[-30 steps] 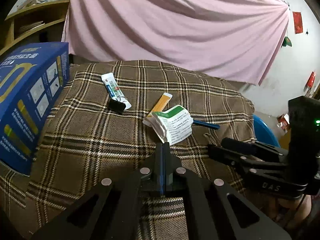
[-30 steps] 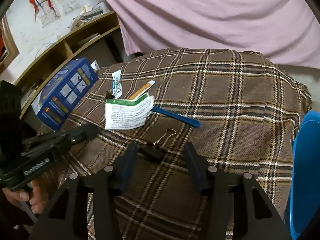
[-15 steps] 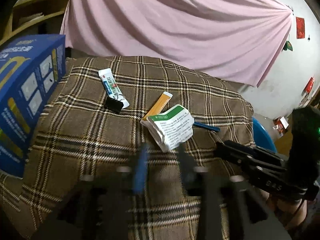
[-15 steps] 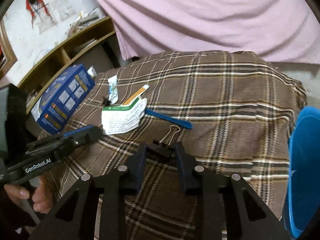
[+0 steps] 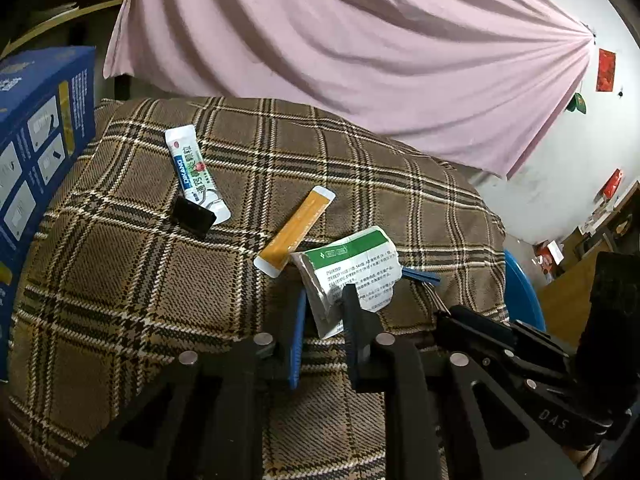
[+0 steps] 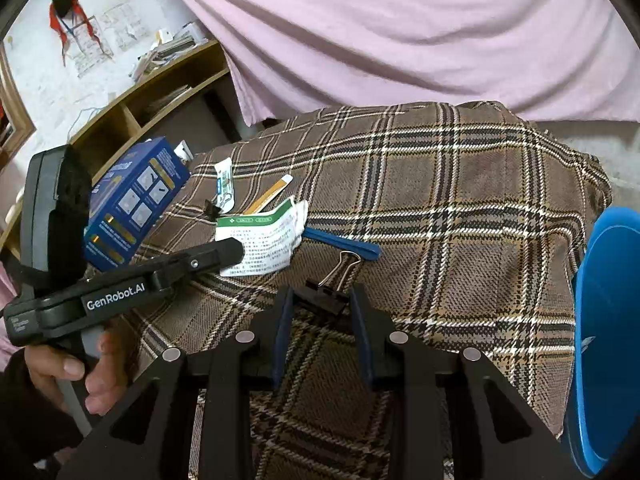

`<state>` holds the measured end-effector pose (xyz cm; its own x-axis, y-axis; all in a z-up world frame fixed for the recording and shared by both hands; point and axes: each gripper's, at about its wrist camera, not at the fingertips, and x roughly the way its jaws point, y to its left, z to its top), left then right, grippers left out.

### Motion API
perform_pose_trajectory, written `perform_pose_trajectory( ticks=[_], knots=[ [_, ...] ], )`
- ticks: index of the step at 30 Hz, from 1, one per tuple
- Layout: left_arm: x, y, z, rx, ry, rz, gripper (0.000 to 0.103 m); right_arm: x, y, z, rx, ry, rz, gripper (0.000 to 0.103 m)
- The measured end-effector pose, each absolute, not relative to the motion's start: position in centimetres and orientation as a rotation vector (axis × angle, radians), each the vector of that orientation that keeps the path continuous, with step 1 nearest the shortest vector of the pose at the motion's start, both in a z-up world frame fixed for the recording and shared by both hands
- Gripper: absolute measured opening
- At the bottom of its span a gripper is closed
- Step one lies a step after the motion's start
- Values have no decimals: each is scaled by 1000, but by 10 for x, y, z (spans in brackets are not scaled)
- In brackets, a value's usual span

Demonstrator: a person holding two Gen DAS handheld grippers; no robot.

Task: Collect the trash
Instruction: 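Grasp the white-green leaflet with the left gripper while the right grasps the black binder clip, then carry the leaflet and clip over the blue basin and open both grippers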

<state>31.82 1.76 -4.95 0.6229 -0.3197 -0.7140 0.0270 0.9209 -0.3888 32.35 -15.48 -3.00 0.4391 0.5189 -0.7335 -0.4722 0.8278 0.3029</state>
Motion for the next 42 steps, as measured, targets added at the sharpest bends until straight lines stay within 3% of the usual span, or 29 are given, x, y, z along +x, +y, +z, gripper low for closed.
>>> perform_pose_trajectory(
  ticks=[7, 18, 25, 34, 42],
  knots=[
    [285, 1, -28, -284, 734, -203, 3, 309, -163, -14, 48, 815, 588, 26],
    [208, -48, 37, -83, 338, -221, 3, 225, -220, 48, 84, 254, 458, 26],
    [177, -109, 67, 26, 150, -290, 3, 181, -270, 70, 50, 22, 292, 26],
    [161, -184, 76, 119, 38, -396, 3, 153, -320, 86, 43, -124, 142, 27],
    [153, -241, 79, 149, 38, -470, 3, 150, -357, 79, 71, -104, 71, 27]
  ],
)
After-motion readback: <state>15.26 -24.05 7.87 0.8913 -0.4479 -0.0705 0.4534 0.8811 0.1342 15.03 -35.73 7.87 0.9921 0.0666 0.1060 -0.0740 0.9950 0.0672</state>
